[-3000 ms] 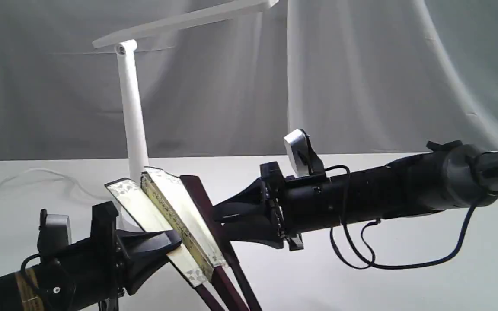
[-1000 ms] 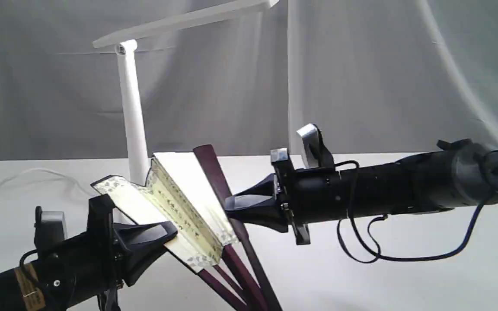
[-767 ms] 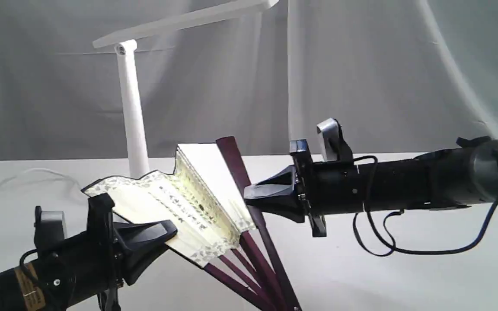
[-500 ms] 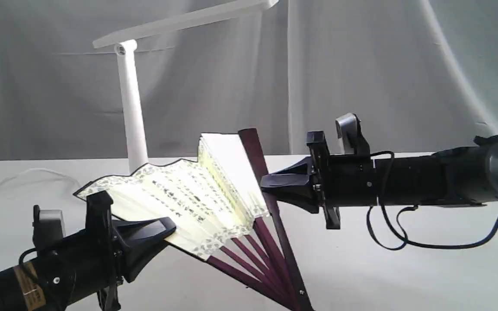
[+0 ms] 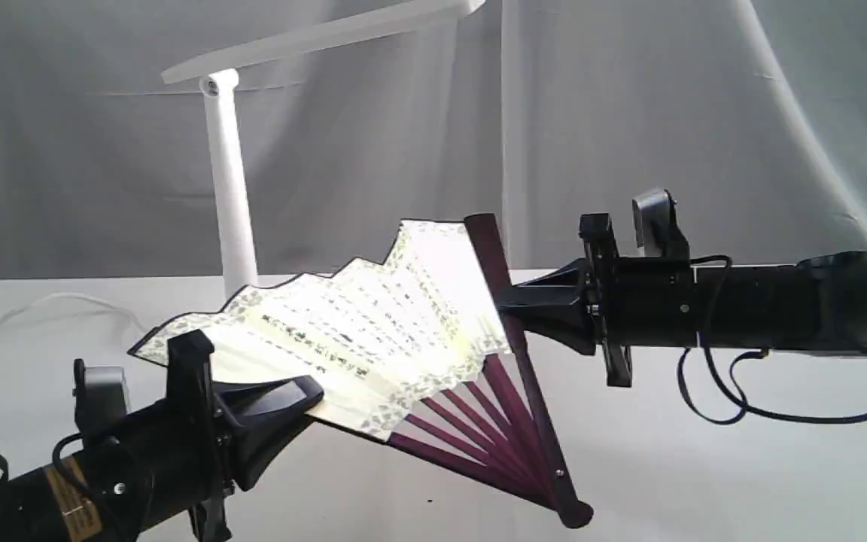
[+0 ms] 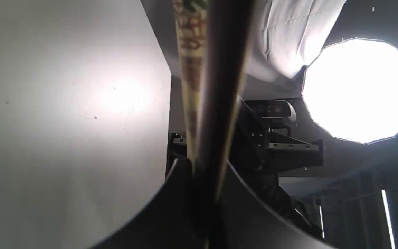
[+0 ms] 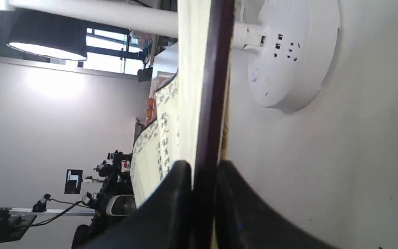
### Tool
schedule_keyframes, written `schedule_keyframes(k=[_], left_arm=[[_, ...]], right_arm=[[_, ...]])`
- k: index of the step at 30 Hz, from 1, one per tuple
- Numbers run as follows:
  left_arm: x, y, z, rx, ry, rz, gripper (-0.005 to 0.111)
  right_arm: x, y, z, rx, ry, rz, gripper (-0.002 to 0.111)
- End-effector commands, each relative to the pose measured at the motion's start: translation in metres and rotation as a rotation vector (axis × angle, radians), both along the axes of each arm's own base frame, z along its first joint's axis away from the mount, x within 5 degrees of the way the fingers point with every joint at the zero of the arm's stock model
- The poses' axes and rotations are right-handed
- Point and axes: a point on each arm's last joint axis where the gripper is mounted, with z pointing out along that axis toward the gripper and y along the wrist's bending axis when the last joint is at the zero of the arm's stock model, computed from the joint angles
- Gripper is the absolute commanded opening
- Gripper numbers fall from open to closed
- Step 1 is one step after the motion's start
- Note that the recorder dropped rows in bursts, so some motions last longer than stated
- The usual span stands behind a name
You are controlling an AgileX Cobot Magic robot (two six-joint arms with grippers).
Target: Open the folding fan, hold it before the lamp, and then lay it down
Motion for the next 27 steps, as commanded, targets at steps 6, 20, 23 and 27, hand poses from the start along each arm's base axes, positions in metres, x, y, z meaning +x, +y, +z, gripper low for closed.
schedule_keyframes(k=[6, 20, 23, 27], left_arm=[[-0.004, -0.019, 0.003, -0.04, -0.017, 0.04, 0.0], [-0.025, -0.025, 0.028, -0.006, -0.151, 0.153, 0.0], [-0.027, -0.024, 0.038, -0.018, -0.184, 0.154, 0.0], [-0.028, -0.023, 0.046, -0.026, -0.213, 0.161, 0.0]], right_arm=[[0.008, -0.026, 0.0, -0.037, -0.02, -0.094, 0.0], [0.014, -0.077, 0.0, -0.031, -0.018, -0.22, 0.0], [0.014, -0.084, 0.0, -0.031, -0.017, -0.236, 0.0], [0.014, -0.092, 0.0, -0.026, -0.005, -0.257, 0.0]])
